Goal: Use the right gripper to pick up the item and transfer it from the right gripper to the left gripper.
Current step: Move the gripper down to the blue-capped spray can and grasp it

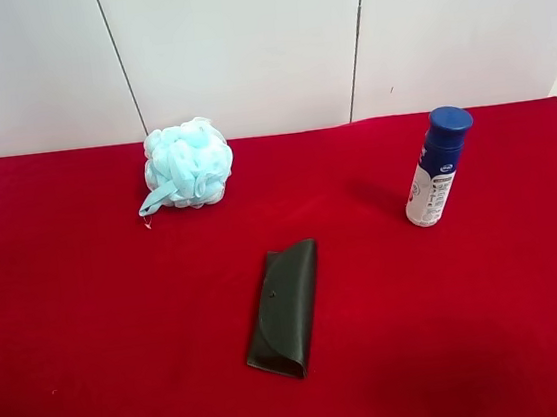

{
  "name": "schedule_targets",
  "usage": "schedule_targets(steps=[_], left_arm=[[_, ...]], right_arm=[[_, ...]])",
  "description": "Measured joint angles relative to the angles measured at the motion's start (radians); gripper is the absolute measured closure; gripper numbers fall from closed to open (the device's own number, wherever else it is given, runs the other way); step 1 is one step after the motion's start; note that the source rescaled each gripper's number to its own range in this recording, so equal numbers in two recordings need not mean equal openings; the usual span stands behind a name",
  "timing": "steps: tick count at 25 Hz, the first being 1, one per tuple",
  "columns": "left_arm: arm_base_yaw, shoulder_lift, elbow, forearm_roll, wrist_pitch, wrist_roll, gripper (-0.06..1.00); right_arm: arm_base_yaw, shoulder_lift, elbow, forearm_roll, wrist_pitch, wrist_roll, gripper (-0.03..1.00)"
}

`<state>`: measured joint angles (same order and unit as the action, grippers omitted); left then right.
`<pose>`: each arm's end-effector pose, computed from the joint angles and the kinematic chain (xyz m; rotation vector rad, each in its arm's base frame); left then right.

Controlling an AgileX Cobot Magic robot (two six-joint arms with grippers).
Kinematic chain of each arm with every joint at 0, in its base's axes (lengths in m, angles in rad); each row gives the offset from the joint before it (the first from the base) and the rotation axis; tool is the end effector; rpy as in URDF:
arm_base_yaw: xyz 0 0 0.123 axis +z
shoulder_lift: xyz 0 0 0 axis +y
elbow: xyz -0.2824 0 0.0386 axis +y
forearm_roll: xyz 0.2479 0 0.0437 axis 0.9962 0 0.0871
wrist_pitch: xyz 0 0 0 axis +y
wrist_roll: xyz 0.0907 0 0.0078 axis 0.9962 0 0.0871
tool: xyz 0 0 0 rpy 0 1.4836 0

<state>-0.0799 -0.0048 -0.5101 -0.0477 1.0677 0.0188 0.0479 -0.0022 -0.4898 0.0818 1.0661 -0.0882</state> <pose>-0.0074 -0.0032 0.2794 0.1033 2.0342 -0.0954 -0.0047 0.0063 0.2741 -0.1434 2.0507 0.0732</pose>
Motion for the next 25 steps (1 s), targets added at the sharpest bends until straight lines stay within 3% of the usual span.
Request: schedule_targets(steps=[25], left_arm=[[0.0, 0.0, 0.0, 0.0, 0.0, 0.0, -0.06]], right_arm=[[0.0, 0.0, 0.0, 0.0, 0.0, 0.0, -0.03]])
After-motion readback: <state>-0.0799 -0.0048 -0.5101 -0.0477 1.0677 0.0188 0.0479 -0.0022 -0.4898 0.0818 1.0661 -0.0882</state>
